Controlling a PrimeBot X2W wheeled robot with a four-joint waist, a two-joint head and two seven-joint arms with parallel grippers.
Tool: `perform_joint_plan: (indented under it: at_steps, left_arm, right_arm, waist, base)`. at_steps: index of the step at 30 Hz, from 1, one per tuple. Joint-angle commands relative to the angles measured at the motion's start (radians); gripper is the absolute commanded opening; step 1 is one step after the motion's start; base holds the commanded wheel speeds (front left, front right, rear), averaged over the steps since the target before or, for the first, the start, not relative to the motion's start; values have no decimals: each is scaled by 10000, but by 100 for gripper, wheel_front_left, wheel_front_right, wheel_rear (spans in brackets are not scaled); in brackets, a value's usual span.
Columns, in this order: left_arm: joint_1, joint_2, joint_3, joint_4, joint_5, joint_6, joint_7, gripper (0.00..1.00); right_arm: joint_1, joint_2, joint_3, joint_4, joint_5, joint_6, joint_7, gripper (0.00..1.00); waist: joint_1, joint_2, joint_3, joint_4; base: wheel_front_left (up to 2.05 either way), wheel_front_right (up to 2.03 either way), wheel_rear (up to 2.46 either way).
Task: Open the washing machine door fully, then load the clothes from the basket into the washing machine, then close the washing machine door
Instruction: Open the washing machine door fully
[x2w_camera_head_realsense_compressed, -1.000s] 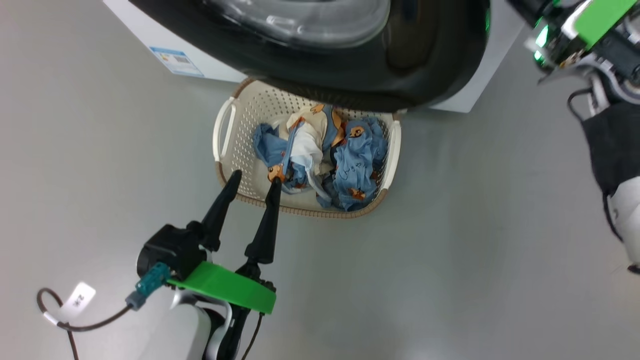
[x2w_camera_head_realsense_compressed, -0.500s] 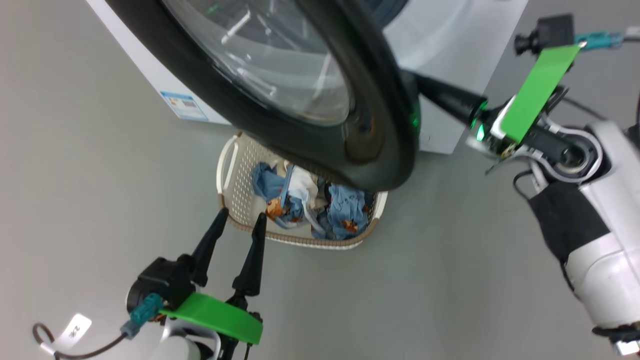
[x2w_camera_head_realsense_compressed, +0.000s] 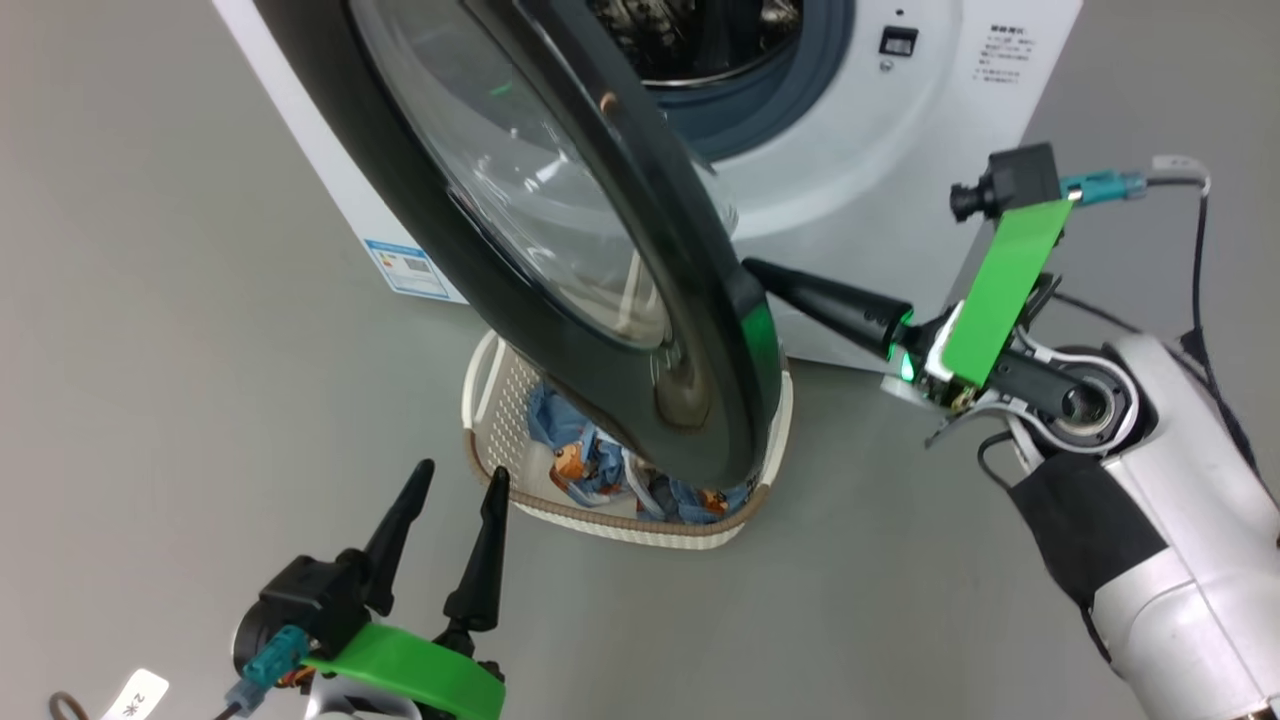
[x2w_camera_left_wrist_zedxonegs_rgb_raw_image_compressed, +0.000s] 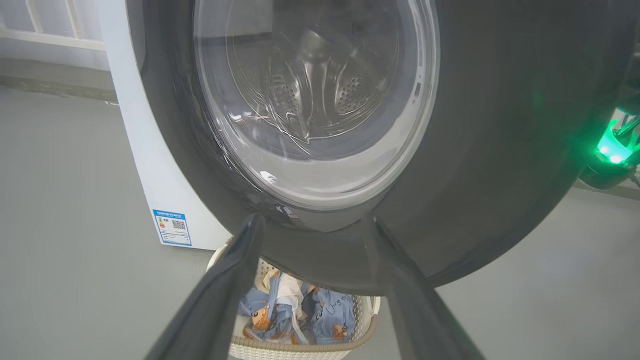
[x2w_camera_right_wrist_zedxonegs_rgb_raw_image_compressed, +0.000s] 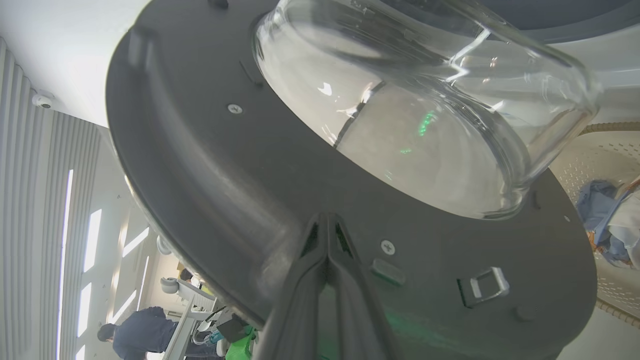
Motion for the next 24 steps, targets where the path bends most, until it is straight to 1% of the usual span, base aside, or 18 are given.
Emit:
perform_joint_plan:
  at_steps: [1, 16, 24]
  left_arm:
    - [12, 171, 394, -276, 86, -27, -65, 100]
    - [275, 100, 464, -234, 85, -27, -65, 100]
    - [333, 108, 571, -209, 48, -27, -65, 100]
  right_arm:
    - [185, 261, 225, -374, 33, 16, 80, 0]
    - [1073, 1020, 729, -632, -6, 16, 49, 0]
    - [1320, 1134, 641, -574, -36, 16, -204, 0]
  waist:
    - [0, 0, -157, 135]
    - [0, 0, -713, 661]
    - [0, 0, -949, 554]
  base:
    - [0, 0, 0]
    - [0, 0, 0]
    - [0, 0, 0]
